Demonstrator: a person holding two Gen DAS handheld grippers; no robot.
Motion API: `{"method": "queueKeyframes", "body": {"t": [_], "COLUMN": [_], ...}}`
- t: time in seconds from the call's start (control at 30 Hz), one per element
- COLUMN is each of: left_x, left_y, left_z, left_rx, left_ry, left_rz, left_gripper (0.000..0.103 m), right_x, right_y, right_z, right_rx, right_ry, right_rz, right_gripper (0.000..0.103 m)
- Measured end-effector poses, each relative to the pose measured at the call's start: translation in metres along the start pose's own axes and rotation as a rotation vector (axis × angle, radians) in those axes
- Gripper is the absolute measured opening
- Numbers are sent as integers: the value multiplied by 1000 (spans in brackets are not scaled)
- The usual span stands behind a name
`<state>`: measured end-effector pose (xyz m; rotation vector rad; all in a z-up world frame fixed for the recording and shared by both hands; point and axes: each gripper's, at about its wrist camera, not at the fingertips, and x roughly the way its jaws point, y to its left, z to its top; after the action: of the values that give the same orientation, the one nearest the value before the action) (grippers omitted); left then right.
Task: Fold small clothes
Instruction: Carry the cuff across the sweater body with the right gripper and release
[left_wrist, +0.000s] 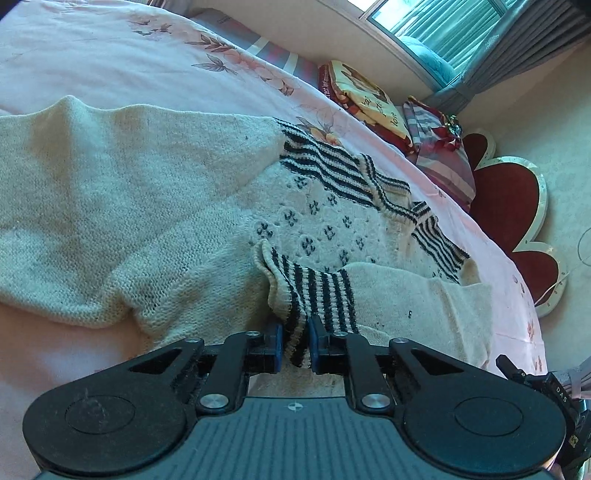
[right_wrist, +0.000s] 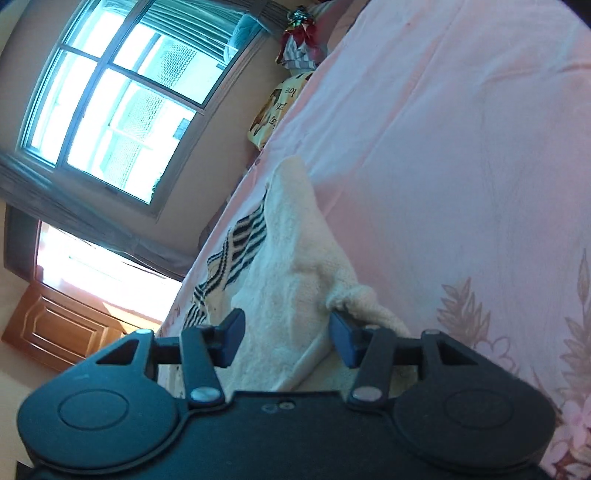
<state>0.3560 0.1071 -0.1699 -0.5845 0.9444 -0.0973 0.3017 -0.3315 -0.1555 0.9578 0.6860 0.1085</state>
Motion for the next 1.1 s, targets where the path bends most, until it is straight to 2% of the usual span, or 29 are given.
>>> {"method": "queueKeyframes", "body": {"t": [0.13, 0.2, 0.33, 0.37, 0.47, 0.6, 0.67, 0.73, 0.77, 0.87, 0.93, 1.0, 1.1], "left_x": [0, 0, -1, -1, -4, -4, 2, 9, 11, 11, 11, 10, 10], "left_y": [1, 2, 2, 1, -5, -22, -27, -27, -25, -25, -27, -26, -28], "left_z": [-2, -2, -3, -4, -4, -4, -5, -8, -9, -10, -11, -12, -12], "left_rx": [4, 2, -4, 0, 7, 40, 55, 73, 75, 81, 101, 107, 117], "left_ry": [-12, -16, -23, -26, -40, -57, -35, -5, -9, -17, -23, -28, -26], "left_rz": [-5, -9, -10, -7, -17, -77, -62, -17, -20, -22, -15, -16, -16], "left_gripper": [14, 14, 14, 14, 11, 11, 11, 11, 11, 11, 11, 11, 11], "right_x": [-15, -21, -7, -3, 6, -29, -35, -22, -15, -12, -14, -22, -48], "right_y": [-4, -5, -8, -6, 1, 12, 7, -6, -13, -25, -23, -21, -8], "right_z": [-1, -4, -2, 0, 9, 14, 16, 17, 16, 13, 13, 16, 20], "right_rx": [39, 47, 63, 49, -18, -109, -102, -66, -39, 16, 9, -2, -124], "right_ry": [16, 24, 34, 24, 17, -99, -99, -61, -43, -53, -26, 14, -51], "right_rz": [0, -1, 8, 5, -43, -19, -14, -69, -93, -56, -25, 19, 0], "right_gripper": [47, 56, 57, 54, 7, 7, 7, 7, 7, 5, 10, 32, 35]}}
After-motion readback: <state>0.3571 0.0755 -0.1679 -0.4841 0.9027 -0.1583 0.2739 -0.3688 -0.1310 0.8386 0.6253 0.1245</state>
